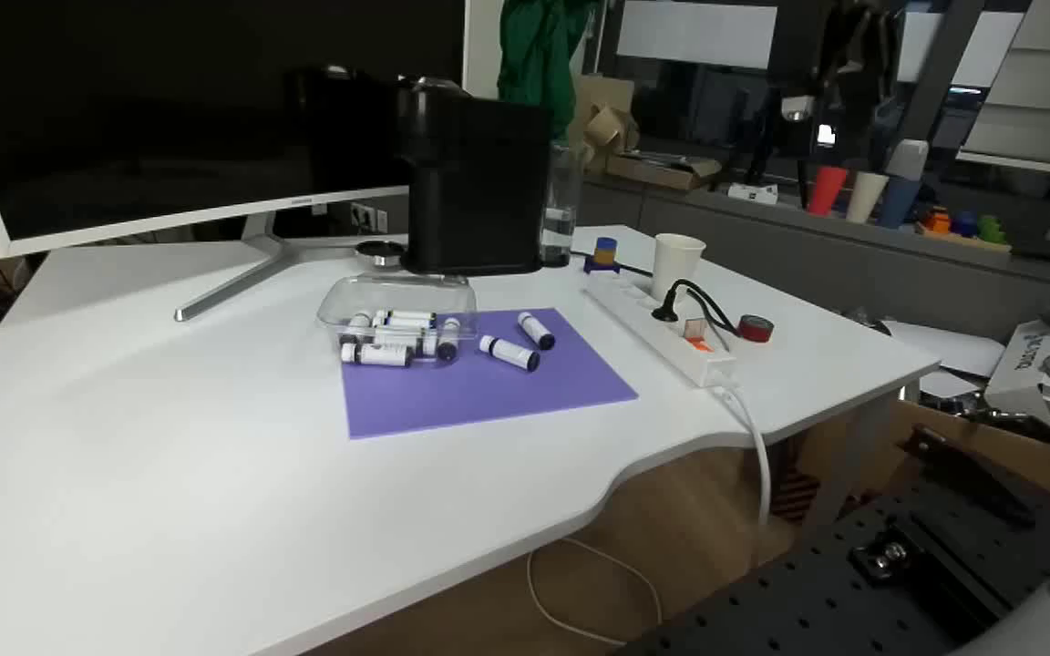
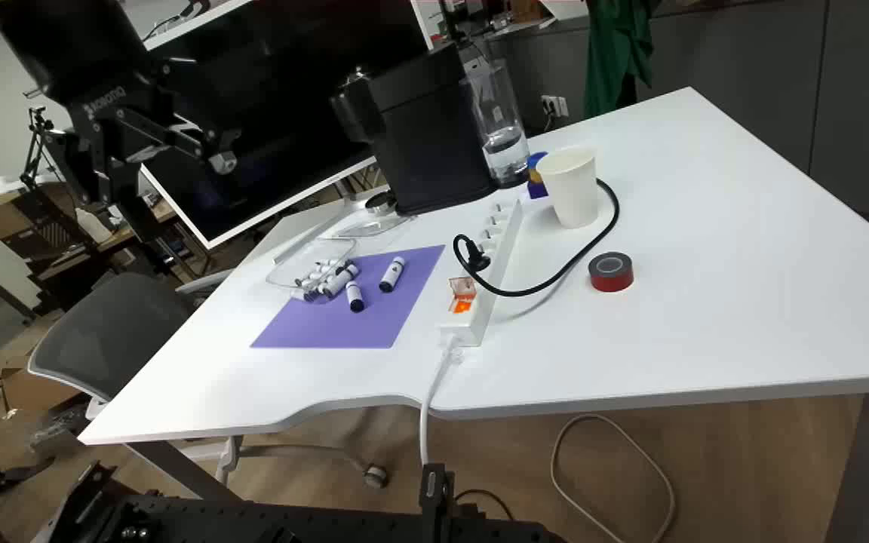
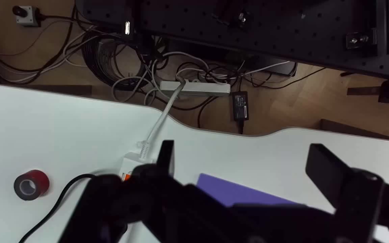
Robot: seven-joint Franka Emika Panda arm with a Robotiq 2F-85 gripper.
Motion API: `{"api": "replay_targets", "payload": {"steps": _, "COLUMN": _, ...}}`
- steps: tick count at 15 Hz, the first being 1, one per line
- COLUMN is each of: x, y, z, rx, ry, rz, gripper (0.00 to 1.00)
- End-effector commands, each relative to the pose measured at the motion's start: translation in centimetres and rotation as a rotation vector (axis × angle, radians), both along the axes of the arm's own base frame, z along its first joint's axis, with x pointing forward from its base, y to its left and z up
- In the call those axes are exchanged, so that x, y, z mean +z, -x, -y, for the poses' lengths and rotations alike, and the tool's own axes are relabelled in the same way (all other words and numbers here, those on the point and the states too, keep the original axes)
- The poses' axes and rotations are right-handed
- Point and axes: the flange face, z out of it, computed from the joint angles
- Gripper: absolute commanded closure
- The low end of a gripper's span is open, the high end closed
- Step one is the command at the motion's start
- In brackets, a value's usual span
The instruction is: Put the bottles in the clear box
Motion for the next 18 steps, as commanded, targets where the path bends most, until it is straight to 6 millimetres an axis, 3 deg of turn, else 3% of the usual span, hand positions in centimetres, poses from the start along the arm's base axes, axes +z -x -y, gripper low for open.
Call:
{"api": "replay_targets", "payload": {"steps": 1, "x": 0.0, "y": 0.0, "z": 0.0, "rx": 0.0, "ry": 0.0, "rz": -0.001, "gripper": 0.0}}
{"api": "replay_targets", "payload": {"steps": 13, "x": 0.0, "y": 0.0, "z": 0.0, "rx": 0.0, "ry": 0.0, "rz": -0.001, "gripper": 0.0}}
{"api": "replay_targets", "payload": {"steps": 18, "x": 0.1, "y": -5.1, "z": 0.3, "rx": -0.063, "ry": 0.065, "rz": 0.119, "gripper": 0.0}}
